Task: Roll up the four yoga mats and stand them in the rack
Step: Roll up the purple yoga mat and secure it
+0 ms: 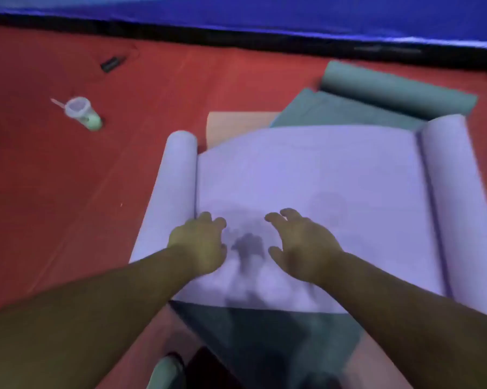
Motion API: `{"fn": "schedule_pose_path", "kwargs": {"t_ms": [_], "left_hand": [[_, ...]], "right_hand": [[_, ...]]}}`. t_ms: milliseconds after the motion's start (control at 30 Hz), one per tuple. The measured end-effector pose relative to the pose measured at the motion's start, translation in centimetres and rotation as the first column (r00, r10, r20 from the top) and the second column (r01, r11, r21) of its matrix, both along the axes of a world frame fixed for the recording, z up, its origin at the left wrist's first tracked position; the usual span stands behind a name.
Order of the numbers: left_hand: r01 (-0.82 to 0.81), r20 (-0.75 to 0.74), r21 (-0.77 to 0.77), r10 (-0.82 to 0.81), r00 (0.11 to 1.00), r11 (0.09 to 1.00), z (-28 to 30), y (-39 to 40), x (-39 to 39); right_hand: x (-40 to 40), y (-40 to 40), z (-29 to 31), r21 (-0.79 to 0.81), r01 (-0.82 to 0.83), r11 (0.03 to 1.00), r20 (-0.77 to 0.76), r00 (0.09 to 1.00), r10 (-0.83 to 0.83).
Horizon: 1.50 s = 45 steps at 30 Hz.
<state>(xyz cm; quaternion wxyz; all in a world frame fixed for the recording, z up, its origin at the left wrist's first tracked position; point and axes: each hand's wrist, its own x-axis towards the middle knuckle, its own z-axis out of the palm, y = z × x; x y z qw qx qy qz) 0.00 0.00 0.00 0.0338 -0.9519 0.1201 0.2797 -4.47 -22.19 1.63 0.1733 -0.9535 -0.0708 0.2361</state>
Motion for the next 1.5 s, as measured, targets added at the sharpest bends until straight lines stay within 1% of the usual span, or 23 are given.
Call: {"fn": "schedule_pose_path", "kwargs": {"t_ms": [167, 267, 400, 467, 533, 667, 733, 767, 800, 867, 900, 933, 967, 1000, 1033, 1100, 1167, 1233, 1267, 1367, 1433, 1467, 1500], "left_hand": [[-0.045, -0.024, 0.278, 0.054, 0.998, 0.959, -13.1, 7.3, -0.8], [0.097, -0.035, 0.435, -0.091, 0.995, 0.895, -17.9, 10.4, -1.3], [0.241, -0.05, 0.563, -0.258, 0.965, 0.791, -19.8, 12.1, -1.7], [0.239, -0.002, 0.547, -0.284, 0.959, 0.802, -19.7, 12.5, -1.6], [0.167, 0.04, 0.474, -0.211, 0.977, 0.865, -19.6, 12.4, -1.6], [-0.024, 0.105, 0.181, 0.005, 0.994, 0.983, -18.7, 10.0, -1.7], [-0.08, 0.134, 0.034, 0.074, 0.988, 0.996, -17.8, 8.0, -1.4], [-0.102, 0.145, -0.025, 0.104, 0.984, 0.994, -17.5, 6.9, -1.2], [-0.117, 0.154, -0.065, 0.126, 0.98, 0.991, -17.4, 6.0, -1.1], [-0.122, 0.187, -0.094, 0.138, 0.973, 0.988, -17.6, 4.8, -1.2], [-0.13, 0.2, -0.1, 0.148, 0.969, 0.986, -18.0, 4.7, -1.3], [-0.145, 0.206, -0.107, 0.164, 0.965, 0.984, -18.2, 4.8, -1.5], [-0.156, 0.207, -0.109, 0.176, 0.962, 0.982, -18.4, 4.9, -1.7], [-0.158, 0.201, -0.106, 0.177, 0.964, 0.982, -18.3, 5.1, -2.0], [-0.155, 0.191, -0.099, 0.172, 0.966, 0.983, -18.1, 5.3, -2.4], [-0.135, 0.173, -0.077, 0.147, 0.974, 0.988, -17.5, 5.4, -3.3], [-0.108, 0.139, -0.034, 0.111, 0.984, 0.994, -16.4, 4.9, -4.3], [-0.06, 0.084, 0.017, 0.059, 0.995, 0.998, -15.7, 3.8, -5.3], [-0.036, 0.07, 0.04, 0.033, 0.997, 0.999, -15.7, 3.1, -5.8], [0.002, 0.085, 0.124, -0.012, 0.996, 0.992, -16.7, 1.5, -6.8], [0.01, 0.117, 0.18, -0.032, 0.993, 0.984, -17.9, 0.7, -7.5], [0.014, 0.131, 0.21, -0.043, 0.99, 0.978, -18.5, 0.3, -8.0], [0.026, 0.147, 0.241, -0.063, 0.987, 0.97, -19.1, -0.1, -8.5]], "right_hand": [[-0.6, 5.5, -14.4, -0.079, -0.087, 0.993, -0.08, 0.994, 0.081], [-1.4, 7.8, -21.0, -0.102, -0.153, 0.983, -0.133, 0.981, 0.139], [-2.5, 9.6, -26.3, -0.127, -0.184, 0.975, -0.139, 0.976, 0.166], [-2.8, 10.3, -27.7, -0.136, -0.177, 0.975, -0.119, 0.98, 0.161], [-3.0, 10.7, -28.1, -0.102, -0.147, 0.984, -0.111, 0.985, 0.135], [-3.7, 11.8, -27.3, 0.134, -0.061, 0.989, -0.119, 0.99, 0.077], [-3.4, 12.6, -26.3, 0.313, 0.087, 0.946, -0.147, 0.988, -0.043], [-3.0, 13.0, -25.7, 0.414, 0.214, 0.885, -0.214, 0.968, -0.134], [-2.4, 13.4, -25.1, 0.508, 0.377, 0.775, -0.323, 0.917, -0.234], [-1.1, 14.0, -23.7, 0.595, 0.705, 0.386, -0.615, 0.709, -0.346], [-0.7, 14.1, -23.3, 0.581, 0.785, 0.215, -0.714, 0.618, -0.329], [-0.4, 14.0, -23.3, 0.557, 0.823, 0.108, -0.765, 0.56, -0.318], [-0.3, 13.8, -23.3, 0.541, 0.84, 0.054, -0.788, 0.528, -0.316], [-0.5, 13.6, -23.6, 0.539, 0.841, 0.044, -0.788, 0.522, -0.327], [-0.9, 13.3, -23.8, 0.56, 0.825, 0.077, -0.753, 0.546, -0.367], [-1.9, 12.4, -23.7, 0.602, 0.767, 0.223, -0.635, 0.629, -0.447], [-3.0, 11.4, -24.6, 0.569, 0.741, 0.357, -0.592, 0.67, -0.448], [-4.2, 10.2, -26.6, 0.448, 0.806, 0.387, -0.623, 0.592, -0.51], [-5.0, 9.3, -27.7, 0.37, 0.862, 0.347, -0.654, 0.506, -0.562], [-8.3, 6.7, -30.6, 0.206, 0.979, 0.014, -0.798, 0.176, -0.576], [-10.6, 5.5, -32.0, 0.176, 0.97, -0.167, -0.818, 0.05, -0.573], [-11.3, 5.3, -32.4, 0.162, 0.944, -0.286, -0.841, -0.019, -0.54], [-11.7, 5.1, -32.6, 0.138, 0.872, -0.469, -0.886, -0.103, -0.452]]}}
